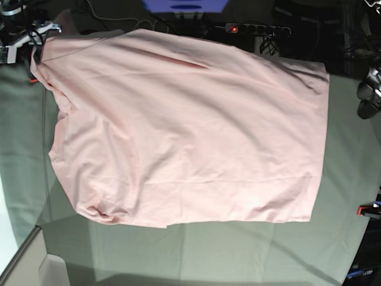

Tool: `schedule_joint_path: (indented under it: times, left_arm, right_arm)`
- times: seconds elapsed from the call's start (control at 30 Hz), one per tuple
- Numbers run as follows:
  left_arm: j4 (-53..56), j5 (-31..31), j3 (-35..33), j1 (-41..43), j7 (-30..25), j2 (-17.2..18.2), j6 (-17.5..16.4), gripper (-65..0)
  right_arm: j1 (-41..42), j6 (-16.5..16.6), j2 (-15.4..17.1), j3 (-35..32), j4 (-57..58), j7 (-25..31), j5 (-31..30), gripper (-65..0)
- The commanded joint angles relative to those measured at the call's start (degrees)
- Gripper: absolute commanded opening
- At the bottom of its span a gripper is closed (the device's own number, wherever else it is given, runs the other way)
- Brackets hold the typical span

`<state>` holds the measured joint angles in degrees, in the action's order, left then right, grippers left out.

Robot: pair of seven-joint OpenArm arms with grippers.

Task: Layout the t-shirt on the table in an organized manner, then fold the t-shirt properly
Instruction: 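Lay the shirt flat on the table and release both grippers, then grasp the shirt hem corner with the right gripper and pull it outward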

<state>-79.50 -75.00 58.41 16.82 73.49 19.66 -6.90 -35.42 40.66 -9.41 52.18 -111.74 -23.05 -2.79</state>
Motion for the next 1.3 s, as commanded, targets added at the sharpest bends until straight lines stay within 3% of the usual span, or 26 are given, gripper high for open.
schedule_joint_path:
  times: [0.0, 0.1, 0.2, 0.3, 0.5, 0.6, 0.73, 0.97, 1.27]
  left_arm:
    - [-1.15, -1.44, 0.44, 0.28, -0.13, 1.22, 0.17, -22.4]
    - [-1.15, -1.44, 0.44, -0.07, -0.31, 1.13, 0.17, -22.4]
    - [-1.15, -1.44, 0.53, -0.34, -0.40, 0.96, 0.17, -22.4]
    - [-1.15, -1.44, 0.36, -1.13, -0.40, 0.87, 0.43, -22.4]
    - [-0.98, -1.44, 0.36, -2.36, -0.40, 0.78, 0.61, -22.4]
    - [-0.63, -1.35, 0.27, -3.06, -0.40, 0.78, 0.61, -22.4]
    - [-0.72, 1.29, 0.18, -4.29, -0.40, 0.78, 0.61, -22.4]
    - [-0.63, 5.51, 0.18, -5.79, -0.40, -0.28, 0.35, -22.4]
    - [-0.63, 5.51, 0.18, -6.84, -0.40, -1.86, 0.61, -22.4]
  right_arm:
    - [-0.67, -0.66, 0.41, 0.34, -0.92, 1.29, -0.60, -31.0]
    - [-1.20, -0.66, 0.41, -0.10, 0.05, 1.29, 0.55, -31.0]
    - [-0.49, -0.66, 0.41, -0.62, 2.25, 1.29, 6.70, -31.0]
    - [1.18, -0.66, 0.49, -0.80, 5.06, 1.29, 9.16, -31.0]
    - [7.51, -0.66, 0.41, 9.31, 10.60, 1.29, 9.25, -31.0]
    - [9.09, -0.66, 0.41, 11.25, 11.66, 1.29, 8.72, -31.0]
    - [9.44, -0.66, 0.41, 7.99, 11.13, 1.38, 8.90, -31.0]
    - [6.45, -0.66, 2.33, -7.92, 10.60, 1.38, 9.25, -31.3]
    - [13.66, -0.66, 1.89, -8.97, 10.69, 1.38, 14.44, -31.0]
